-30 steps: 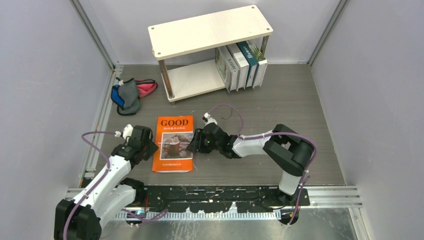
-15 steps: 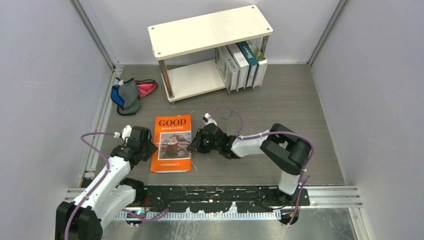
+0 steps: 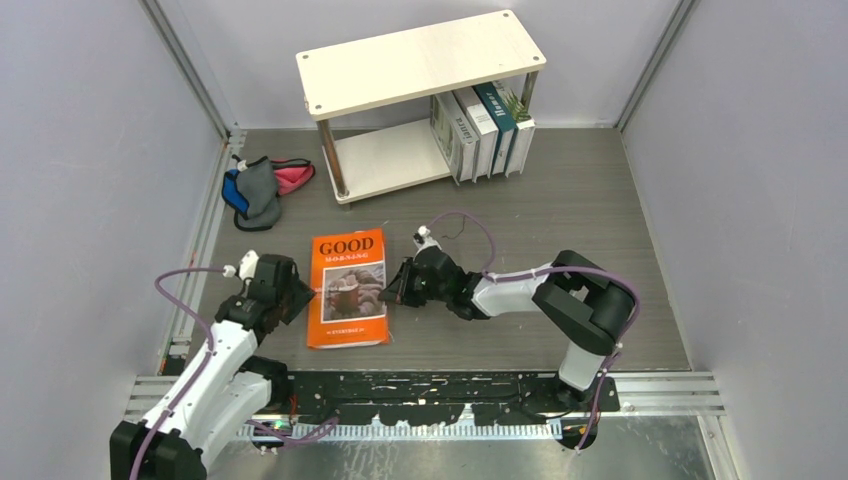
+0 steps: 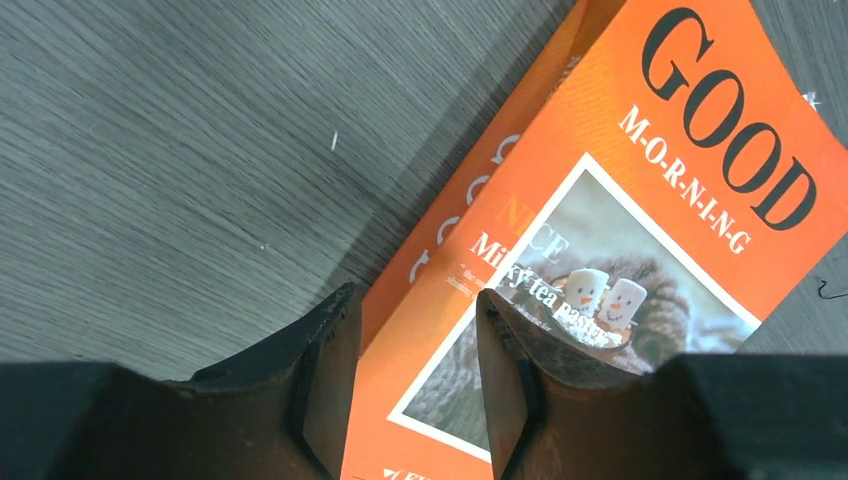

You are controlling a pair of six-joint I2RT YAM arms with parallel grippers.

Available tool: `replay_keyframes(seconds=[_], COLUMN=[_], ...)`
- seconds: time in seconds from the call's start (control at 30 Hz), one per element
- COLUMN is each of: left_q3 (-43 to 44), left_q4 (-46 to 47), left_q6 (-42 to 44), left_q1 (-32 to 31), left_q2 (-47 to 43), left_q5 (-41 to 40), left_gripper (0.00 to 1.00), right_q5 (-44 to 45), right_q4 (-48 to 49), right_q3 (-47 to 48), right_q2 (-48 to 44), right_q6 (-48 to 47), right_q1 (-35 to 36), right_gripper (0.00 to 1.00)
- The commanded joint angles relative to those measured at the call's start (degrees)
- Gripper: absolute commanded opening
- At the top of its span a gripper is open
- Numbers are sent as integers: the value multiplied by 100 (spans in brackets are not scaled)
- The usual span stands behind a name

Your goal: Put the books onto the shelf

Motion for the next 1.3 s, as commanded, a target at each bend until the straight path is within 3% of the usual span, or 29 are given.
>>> replay_keyframes(seconds=[0.0,0.3,0.77,1.27], left_q3=[-20,-310,-1060,-1410], left_q4=[-18,590,1954,777], left_q6=[-5,-215,-1155,-2268], left_q1=[73,96,97,97], left_q2=[-130,-298,-982,-3154], left_q5=[58,443,1348,1198], left_gripper=[48,57,60,65], right_q5=[-178,-883,-1426,-1645], right_q4=[359,691,1363,1772], right_q3=[-200,-746,-1261,-1410], right_q2=[-564,-1181,-1592,-1576], right_q6=[160,702,1453,1725], right_q1=[-307,-1019,-1572,-1747], right_gripper=[1,1,1,1])
